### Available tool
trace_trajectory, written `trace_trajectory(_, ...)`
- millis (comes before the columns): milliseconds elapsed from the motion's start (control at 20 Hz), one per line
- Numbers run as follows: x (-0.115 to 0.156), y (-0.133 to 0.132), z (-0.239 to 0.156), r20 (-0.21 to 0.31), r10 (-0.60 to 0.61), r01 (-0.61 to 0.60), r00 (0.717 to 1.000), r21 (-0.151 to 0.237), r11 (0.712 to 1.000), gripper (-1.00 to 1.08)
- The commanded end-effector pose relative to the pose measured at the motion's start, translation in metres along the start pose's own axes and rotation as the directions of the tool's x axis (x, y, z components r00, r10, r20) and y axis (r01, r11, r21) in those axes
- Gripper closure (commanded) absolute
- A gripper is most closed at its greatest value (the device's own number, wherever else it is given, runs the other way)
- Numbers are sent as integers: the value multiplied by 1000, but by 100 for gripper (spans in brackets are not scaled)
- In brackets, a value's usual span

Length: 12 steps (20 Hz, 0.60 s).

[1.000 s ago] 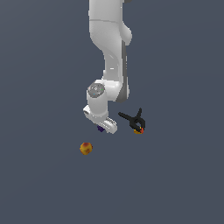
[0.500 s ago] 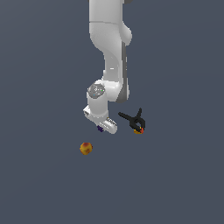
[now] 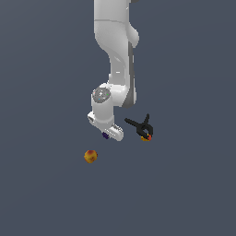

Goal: Pick up a designated object from a clutter of objects.

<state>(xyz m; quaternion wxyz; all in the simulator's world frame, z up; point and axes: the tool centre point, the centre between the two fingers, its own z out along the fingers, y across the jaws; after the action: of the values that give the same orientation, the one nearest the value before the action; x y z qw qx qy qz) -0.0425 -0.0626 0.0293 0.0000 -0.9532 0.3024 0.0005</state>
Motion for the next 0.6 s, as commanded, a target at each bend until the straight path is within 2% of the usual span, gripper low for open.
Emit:
trace_trajectory(0, 3, -3, -8, -1, 0, 0, 1000, 1, 1000, 108)
trace_trajectory(550, 28, -25, -75, -2, 1, -1, 1000, -1, 1000, 108)
